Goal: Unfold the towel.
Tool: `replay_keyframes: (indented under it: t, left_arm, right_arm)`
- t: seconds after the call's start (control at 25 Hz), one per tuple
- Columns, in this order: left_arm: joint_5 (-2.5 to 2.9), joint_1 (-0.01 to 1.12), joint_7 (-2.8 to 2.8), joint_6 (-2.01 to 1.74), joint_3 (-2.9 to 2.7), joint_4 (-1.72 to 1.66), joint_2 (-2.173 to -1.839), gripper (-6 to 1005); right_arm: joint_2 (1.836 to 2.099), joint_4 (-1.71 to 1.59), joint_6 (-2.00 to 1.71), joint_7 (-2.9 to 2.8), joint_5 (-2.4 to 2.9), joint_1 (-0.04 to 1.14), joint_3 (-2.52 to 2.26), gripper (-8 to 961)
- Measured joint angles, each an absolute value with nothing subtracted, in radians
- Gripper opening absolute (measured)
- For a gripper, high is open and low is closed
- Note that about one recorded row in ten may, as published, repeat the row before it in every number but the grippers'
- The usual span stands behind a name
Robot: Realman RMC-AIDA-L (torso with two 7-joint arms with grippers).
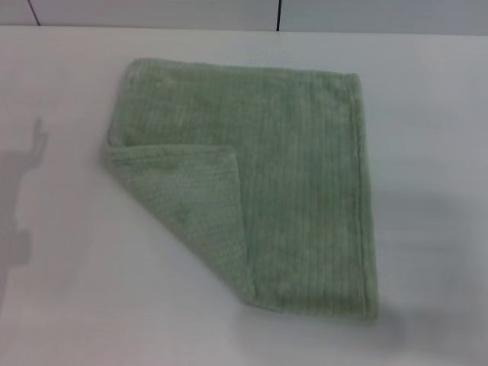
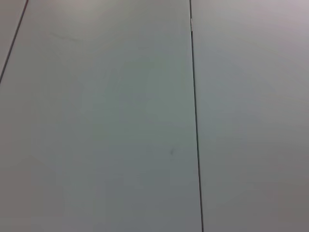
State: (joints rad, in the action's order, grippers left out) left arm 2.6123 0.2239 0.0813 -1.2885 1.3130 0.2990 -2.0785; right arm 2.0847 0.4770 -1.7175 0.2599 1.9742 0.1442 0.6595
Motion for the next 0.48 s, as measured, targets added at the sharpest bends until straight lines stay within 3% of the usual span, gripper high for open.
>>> replay_keyframes:
  t: [0.48]
  left_arm:
    - [2.612,0.227,0.081,-1.286,1.313,0.297,-2.079,782]
  right_arm:
    - [2.084,0.476,-1.714,0.258,1.978,0.153,0.657,791]
